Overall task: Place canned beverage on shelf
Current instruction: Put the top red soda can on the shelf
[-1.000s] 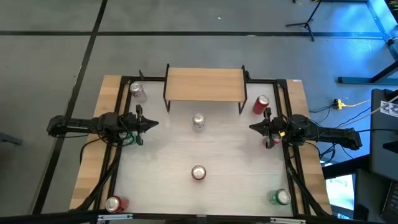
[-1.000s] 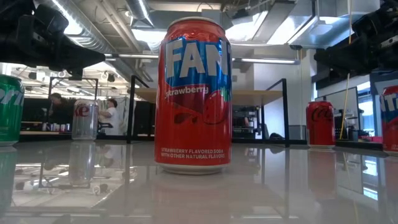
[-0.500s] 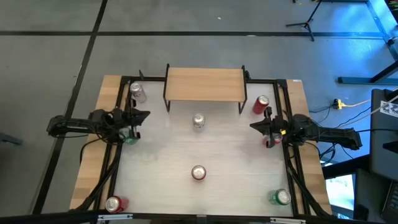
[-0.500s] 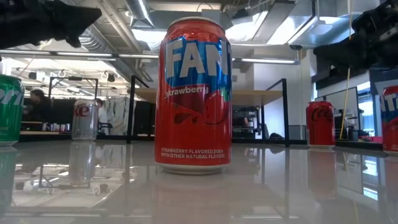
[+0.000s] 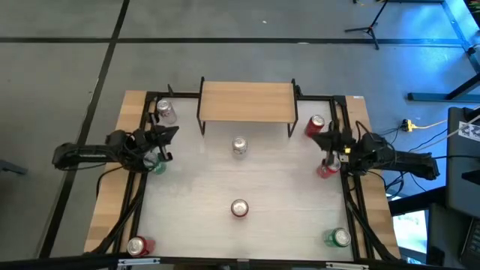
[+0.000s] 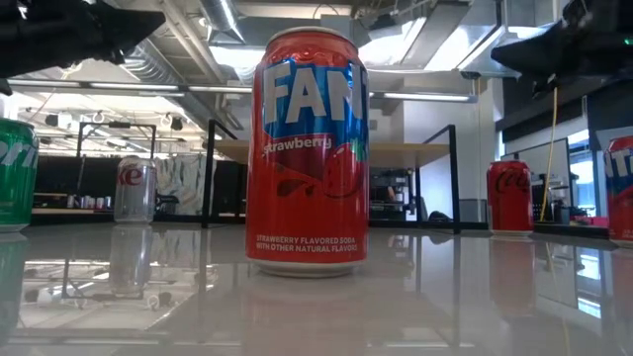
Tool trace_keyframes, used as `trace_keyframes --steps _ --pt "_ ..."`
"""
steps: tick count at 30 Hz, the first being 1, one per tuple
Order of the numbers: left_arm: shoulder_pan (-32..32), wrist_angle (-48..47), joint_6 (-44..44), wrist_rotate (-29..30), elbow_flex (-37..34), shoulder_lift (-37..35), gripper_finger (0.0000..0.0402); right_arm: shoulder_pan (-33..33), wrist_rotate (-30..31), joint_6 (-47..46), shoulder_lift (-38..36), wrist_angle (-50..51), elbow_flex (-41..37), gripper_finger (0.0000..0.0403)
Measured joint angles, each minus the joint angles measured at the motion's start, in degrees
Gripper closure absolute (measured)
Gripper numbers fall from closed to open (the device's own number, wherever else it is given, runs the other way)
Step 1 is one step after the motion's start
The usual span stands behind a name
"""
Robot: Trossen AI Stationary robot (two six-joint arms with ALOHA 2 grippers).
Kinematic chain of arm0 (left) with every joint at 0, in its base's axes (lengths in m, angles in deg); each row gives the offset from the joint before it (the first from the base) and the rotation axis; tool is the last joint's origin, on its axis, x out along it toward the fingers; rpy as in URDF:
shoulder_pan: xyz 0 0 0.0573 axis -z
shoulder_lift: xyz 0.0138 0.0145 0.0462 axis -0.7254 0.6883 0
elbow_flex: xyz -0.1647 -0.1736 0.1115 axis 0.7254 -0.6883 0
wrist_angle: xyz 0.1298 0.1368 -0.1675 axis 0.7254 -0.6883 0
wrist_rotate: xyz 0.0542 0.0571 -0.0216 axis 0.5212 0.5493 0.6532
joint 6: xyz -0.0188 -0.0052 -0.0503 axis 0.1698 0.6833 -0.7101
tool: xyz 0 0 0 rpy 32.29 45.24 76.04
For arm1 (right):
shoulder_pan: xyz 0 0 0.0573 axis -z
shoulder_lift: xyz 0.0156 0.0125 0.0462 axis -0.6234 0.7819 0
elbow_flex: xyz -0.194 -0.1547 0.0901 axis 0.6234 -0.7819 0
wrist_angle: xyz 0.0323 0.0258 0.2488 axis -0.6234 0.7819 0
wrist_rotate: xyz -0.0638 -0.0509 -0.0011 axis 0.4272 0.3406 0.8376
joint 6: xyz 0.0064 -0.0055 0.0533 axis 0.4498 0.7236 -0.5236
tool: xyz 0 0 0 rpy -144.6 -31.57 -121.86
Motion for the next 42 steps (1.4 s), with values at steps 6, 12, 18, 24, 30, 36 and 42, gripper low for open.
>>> trace_keyframes --steps 6,12,18,24,30,36,42 --pt "-3.2 0.0 -0.8 -0.1 0.0 3.5 0.0398 0.0 17.4 -1.0 8.3 7.7 8.1 0.0398" --pt "-4.5 0.0 -1.6 -0.4 0.0 6.8 0.0398 0.0 26.3 -0.8 16.3 16.2 17.6 0.0392" --pt "-4.6 0.1 -1.6 -0.5 0.0 7.1 0.0398 0.0 31.1 -0.9 22.2 26.4 28.6 0.0315" --pt "-4.6 0.9 -1.6 -0.5 0.0 7.1 0.0398 0.0 33.9 -5.7 27.4 40.4 39.1 0.0204" --pt "-4.6 1.5 -1.8 -0.5 0.0 7.1 0.0398 4.8 35.0 -11.6 33.3 53.7 47.1 0.0111" --pt "-4.6 1.6 -1.9 -0.5 0.0 7.1 0.0398 15.5 24.6 -12.9 39.3 59.4 49.7 0.0075" --pt "-4.6 3.3 -2.0 -0.5 0.0 7.1 0.0398 27.5 11.7 -11.5 46.4 63.4 49.7 0.0081"
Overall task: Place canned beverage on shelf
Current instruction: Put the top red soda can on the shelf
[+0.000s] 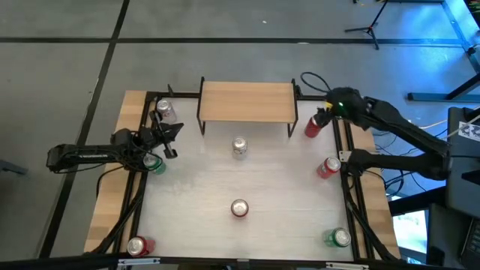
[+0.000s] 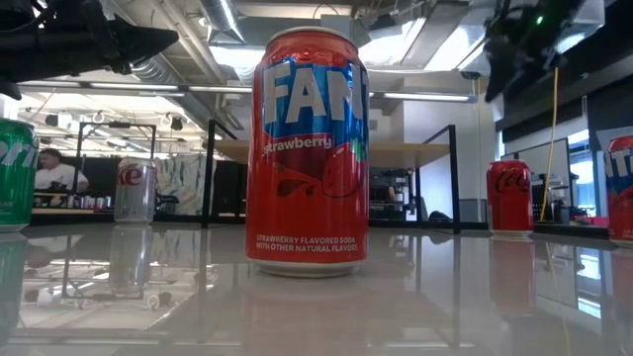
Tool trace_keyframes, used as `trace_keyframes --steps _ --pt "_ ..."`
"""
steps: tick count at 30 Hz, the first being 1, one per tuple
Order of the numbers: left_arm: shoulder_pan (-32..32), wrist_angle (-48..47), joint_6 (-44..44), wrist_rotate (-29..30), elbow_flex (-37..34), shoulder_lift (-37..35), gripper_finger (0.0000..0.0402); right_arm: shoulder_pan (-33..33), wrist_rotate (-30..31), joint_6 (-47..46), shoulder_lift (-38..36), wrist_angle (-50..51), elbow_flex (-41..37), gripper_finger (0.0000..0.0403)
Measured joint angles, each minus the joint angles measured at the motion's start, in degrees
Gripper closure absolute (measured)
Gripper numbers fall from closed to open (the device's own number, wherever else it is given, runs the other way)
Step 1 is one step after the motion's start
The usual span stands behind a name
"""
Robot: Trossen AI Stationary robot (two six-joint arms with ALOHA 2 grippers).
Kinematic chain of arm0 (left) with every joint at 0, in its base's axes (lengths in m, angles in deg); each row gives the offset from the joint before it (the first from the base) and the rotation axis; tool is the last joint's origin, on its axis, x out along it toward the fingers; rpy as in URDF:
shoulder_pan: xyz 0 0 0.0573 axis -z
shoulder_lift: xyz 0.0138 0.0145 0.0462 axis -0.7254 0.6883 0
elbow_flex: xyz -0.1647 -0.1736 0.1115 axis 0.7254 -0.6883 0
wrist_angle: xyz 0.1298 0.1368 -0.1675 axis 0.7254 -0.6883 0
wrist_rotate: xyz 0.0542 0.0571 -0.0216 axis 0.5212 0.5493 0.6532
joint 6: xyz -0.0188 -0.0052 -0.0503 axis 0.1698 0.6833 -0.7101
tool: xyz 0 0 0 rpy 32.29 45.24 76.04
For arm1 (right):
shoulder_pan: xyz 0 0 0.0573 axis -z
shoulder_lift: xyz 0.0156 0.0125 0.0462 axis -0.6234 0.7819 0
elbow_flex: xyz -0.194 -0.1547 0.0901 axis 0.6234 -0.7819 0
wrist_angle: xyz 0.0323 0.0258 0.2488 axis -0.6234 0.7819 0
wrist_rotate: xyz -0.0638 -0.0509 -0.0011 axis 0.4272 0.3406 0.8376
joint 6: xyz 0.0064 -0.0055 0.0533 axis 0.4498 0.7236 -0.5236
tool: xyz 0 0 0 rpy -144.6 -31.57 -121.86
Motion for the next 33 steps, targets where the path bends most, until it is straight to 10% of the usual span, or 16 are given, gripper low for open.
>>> trace_keyframes --steps 14,33 --pt "0.0 -0.5 -3.3 0.0 0.0 0.0 0.0398 10.1 -16.5 4.9 11.9 1.8 -3.5 0.0098" --pt "0.0 -0.8 -4.5 0.0 0.0 0.0 0.0398 10.0 -15.3 4.9 13.6 -4.2 -10.6 0.0097"
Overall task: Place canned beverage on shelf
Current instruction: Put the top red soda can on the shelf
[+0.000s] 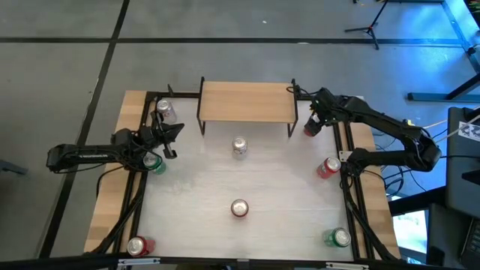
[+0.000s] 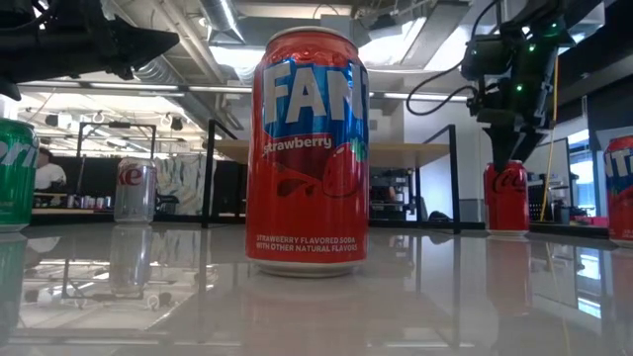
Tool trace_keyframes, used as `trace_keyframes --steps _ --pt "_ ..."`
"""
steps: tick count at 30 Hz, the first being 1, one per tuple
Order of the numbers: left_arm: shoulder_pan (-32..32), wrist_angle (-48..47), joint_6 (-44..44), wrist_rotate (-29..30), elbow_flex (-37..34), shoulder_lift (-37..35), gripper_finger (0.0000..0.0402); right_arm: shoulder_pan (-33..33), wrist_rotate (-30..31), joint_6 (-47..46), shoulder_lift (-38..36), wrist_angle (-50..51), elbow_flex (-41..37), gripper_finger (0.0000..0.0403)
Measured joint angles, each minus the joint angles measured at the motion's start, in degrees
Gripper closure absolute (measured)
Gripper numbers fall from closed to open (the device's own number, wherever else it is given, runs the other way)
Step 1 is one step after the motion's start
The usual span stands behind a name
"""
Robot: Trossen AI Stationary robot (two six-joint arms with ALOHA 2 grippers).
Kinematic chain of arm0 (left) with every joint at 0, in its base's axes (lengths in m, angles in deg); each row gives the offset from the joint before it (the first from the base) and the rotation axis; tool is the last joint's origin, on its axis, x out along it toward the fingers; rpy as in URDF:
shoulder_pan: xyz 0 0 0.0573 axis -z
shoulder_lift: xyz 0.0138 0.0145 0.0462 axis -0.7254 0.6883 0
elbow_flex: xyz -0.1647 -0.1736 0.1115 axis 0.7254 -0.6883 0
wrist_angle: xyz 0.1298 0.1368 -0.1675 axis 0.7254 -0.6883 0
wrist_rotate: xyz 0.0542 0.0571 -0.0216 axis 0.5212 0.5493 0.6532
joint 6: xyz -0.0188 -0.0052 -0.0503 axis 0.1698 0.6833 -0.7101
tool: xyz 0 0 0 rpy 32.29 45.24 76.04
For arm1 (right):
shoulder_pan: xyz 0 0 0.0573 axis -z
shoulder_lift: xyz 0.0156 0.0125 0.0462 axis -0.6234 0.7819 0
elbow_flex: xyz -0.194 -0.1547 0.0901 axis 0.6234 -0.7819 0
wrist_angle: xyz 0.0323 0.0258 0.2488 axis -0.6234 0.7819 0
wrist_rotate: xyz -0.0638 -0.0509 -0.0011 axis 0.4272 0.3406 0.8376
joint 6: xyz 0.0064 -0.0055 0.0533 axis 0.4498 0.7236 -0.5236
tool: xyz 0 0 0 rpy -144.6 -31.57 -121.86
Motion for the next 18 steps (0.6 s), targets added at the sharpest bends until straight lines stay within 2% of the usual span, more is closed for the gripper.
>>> trace_keyframes --steps 18 --pt "0.0 0.2 0.0 0.0 0.0 0.0 0.0398 0.0 -0.2 1.3 0.1 -1.1 0.1 0.0097"
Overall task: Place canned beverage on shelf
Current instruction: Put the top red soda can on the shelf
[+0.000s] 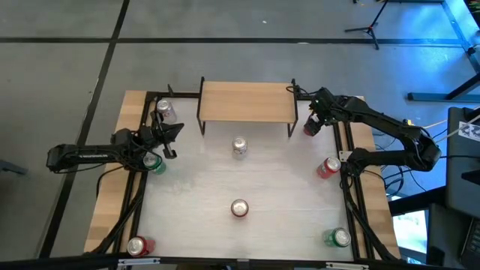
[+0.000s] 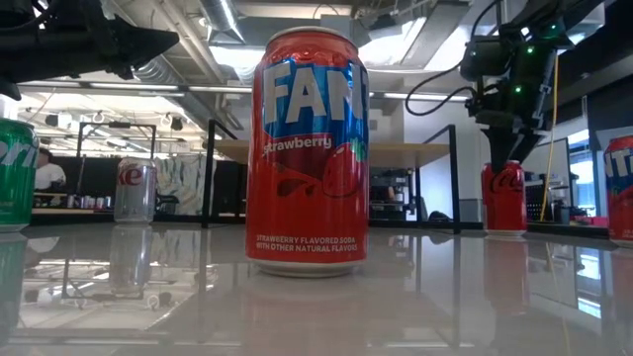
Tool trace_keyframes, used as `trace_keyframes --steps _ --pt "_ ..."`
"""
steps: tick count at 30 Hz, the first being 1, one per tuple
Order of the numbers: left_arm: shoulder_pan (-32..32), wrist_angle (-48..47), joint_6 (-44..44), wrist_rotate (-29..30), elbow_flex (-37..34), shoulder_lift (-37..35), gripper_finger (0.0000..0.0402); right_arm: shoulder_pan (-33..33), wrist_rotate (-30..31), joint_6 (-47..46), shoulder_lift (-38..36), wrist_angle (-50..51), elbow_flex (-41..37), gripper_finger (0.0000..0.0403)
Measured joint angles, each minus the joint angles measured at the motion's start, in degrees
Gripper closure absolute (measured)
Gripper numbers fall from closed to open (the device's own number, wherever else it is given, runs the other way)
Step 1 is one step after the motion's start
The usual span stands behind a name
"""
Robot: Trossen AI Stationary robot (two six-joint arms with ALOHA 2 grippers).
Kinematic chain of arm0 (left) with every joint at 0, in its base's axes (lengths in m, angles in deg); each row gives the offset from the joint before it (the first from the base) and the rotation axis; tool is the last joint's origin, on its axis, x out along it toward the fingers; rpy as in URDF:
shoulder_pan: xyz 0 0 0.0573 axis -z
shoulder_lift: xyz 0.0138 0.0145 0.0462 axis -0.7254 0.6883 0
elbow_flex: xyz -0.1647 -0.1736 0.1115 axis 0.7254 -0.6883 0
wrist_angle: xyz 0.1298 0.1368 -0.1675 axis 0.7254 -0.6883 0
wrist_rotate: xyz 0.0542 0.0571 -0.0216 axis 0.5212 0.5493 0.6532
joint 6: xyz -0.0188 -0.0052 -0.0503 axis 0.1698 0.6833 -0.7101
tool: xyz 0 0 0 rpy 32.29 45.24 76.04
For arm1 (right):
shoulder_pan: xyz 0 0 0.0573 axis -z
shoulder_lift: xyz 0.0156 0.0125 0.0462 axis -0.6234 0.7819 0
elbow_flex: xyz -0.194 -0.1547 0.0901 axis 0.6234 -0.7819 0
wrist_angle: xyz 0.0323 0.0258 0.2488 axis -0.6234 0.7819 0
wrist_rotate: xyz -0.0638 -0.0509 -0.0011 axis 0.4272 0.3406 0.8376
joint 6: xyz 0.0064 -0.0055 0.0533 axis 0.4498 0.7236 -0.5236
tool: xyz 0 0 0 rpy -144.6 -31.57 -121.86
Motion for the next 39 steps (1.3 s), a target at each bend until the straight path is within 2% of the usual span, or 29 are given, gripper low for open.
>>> trace_keyframes --steps 15,22,39 --pt "0.0 0.0 -0.1 0.0 0.0 0.0 0.0398 0.0 1.3 -0.1 0.1 -1.0 1.2 0.0097" --pt "0.0 0.0 -0.1 0.0 0.0 0.0 0.0398 0.0 1.5 -0.2 0.0 -4.8 -0.6 0.0097" --pt "0.0 0.5 -1.5 0.0 0.0 0.0 0.0398 0.0 0.0 -0.1 -0.1 -6.9 -2.3 0.0093"
